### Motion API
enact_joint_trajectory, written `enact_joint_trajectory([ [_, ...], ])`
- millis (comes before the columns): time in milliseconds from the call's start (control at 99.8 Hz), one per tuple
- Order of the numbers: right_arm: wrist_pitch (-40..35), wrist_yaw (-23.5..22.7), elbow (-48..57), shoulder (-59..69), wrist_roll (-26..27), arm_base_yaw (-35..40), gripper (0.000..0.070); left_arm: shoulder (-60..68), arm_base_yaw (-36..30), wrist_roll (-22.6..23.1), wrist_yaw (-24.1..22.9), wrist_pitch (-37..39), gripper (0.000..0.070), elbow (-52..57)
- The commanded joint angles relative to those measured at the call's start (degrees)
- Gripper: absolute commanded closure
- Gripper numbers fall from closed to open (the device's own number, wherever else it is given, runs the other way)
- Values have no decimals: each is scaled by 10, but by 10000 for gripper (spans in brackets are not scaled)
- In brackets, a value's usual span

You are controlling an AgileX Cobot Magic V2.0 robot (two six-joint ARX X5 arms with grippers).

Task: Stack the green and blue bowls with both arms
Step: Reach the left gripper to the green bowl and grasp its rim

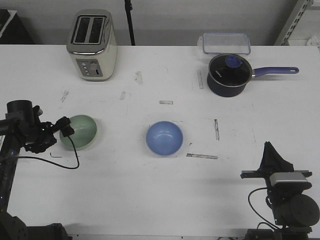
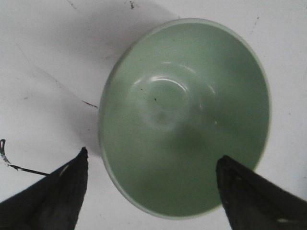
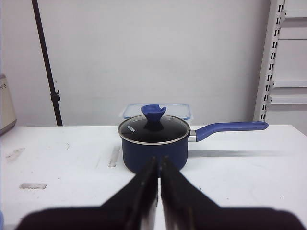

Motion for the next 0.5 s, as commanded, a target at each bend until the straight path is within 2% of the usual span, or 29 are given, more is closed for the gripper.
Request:
enact_joint_trajectory([
  [0, 6, 0, -1, 0, 7, 1, 697, 17, 2, -1, -10, 4, 169, 12],
  [491, 6, 0, -1, 0, 7, 1, 698, 63, 2, 12, -18, 40, 184, 12],
])
